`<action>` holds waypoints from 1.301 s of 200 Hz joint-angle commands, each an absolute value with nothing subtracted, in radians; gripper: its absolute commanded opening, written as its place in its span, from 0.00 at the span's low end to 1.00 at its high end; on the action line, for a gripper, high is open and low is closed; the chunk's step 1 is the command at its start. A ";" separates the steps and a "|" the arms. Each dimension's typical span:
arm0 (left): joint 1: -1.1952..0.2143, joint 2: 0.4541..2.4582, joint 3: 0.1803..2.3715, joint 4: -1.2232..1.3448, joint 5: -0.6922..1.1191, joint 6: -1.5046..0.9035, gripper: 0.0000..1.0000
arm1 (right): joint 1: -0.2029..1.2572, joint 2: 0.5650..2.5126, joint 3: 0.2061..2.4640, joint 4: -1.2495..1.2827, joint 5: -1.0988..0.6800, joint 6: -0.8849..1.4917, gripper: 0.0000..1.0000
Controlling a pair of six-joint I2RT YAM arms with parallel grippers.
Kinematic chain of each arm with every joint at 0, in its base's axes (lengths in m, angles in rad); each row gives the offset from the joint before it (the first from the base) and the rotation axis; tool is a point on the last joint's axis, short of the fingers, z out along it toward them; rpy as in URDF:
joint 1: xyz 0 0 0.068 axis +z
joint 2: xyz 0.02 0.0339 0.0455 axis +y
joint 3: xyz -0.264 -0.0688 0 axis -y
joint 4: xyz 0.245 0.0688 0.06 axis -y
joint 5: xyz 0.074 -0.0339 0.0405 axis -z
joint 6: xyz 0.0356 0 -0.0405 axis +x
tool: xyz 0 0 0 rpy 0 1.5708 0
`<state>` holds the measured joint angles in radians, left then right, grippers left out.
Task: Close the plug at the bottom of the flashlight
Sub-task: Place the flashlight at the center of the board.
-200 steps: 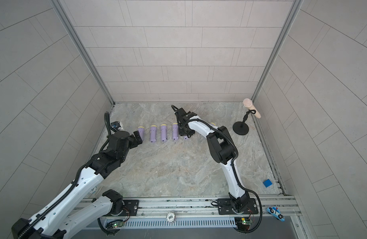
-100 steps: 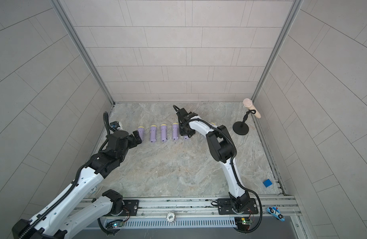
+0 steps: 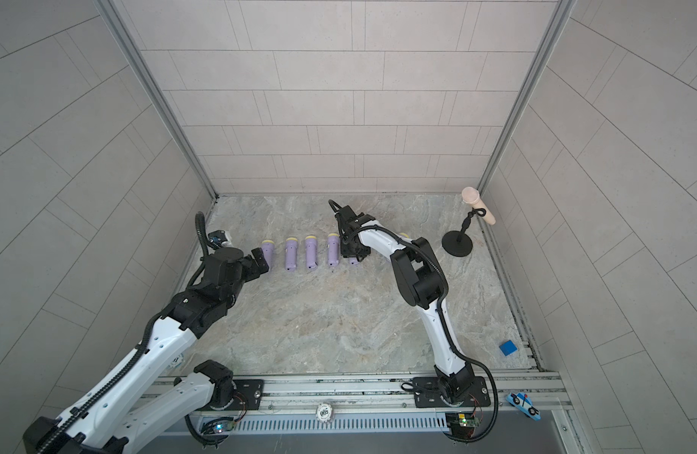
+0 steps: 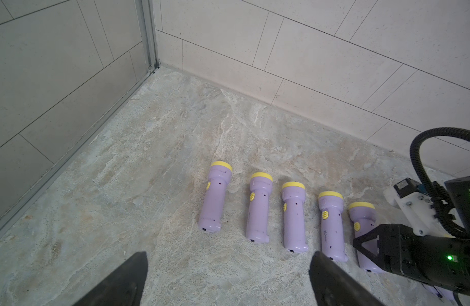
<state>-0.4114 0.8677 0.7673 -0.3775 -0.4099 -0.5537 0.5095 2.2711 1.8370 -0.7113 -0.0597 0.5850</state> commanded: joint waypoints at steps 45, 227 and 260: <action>-0.402 0.859 0.755 -0.384 -0.423 -0.577 1.00 | 0.498 2.300 1.844 -0.728 -0.064 0.592 0.00; -0.390 0.861 0.754 -0.380 -0.414 -0.572 1.00 | 0.489 2.266 1.783 -0.714 -0.102 0.621 0.02; -0.387 0.861 0.753 -0.379 -0.413 -0.572 0.99 | 0.489 2.254 1.769 -0.715 -0.099 0.624 0.06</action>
<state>-0.3973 0.8677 0.7670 -0.3771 -0.4030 -0.5537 0.4915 2.2631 1.8107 -0.6605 -0.1051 0.6067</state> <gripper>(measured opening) 0.995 0.398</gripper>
